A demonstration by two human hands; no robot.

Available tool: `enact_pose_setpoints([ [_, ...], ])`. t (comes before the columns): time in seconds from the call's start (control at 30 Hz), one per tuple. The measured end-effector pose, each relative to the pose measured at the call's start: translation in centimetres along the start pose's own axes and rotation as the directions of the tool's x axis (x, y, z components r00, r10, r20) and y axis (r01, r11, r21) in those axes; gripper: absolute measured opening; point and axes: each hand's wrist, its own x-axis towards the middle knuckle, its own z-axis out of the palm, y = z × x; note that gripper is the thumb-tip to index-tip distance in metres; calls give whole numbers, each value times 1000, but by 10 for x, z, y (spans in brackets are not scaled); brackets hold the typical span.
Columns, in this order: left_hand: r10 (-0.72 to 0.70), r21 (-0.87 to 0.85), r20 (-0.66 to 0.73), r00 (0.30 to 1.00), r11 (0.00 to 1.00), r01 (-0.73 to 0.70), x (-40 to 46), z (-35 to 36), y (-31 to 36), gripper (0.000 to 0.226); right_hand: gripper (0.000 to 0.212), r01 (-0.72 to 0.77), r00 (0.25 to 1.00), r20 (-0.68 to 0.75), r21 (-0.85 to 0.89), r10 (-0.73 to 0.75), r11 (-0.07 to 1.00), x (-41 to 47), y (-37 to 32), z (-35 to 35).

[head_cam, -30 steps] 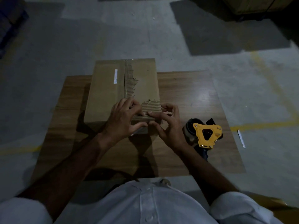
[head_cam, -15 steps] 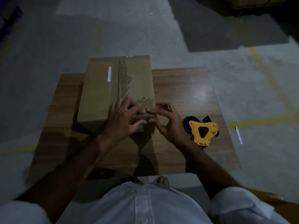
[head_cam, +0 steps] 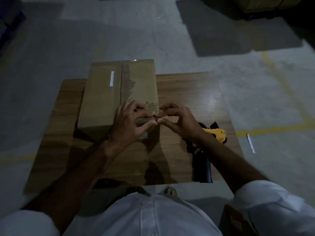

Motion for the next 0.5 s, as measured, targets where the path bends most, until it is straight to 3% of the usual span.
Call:
enact_pose_setpoints([
  [0.13,43,81,29,999,996,-45,-5,3,-2,40,24,157,975,-118,-225,-187,962,-11,9,16],
  [0.23,62,158,42,997,985,-68,-10,3,-1,45,25,220,944,-184,-263,-272,939,-16,15,29],
  [0.4,20,193,74,997,981,-33,-9,1,6,51,31,169,956,-184,-298,-230,939,-24,19,36],
  [0.5,8,92,103,995,996,-18,-7,-7,4,53,35,125,975,-143,-278,-170,952,-24,11,29],
])
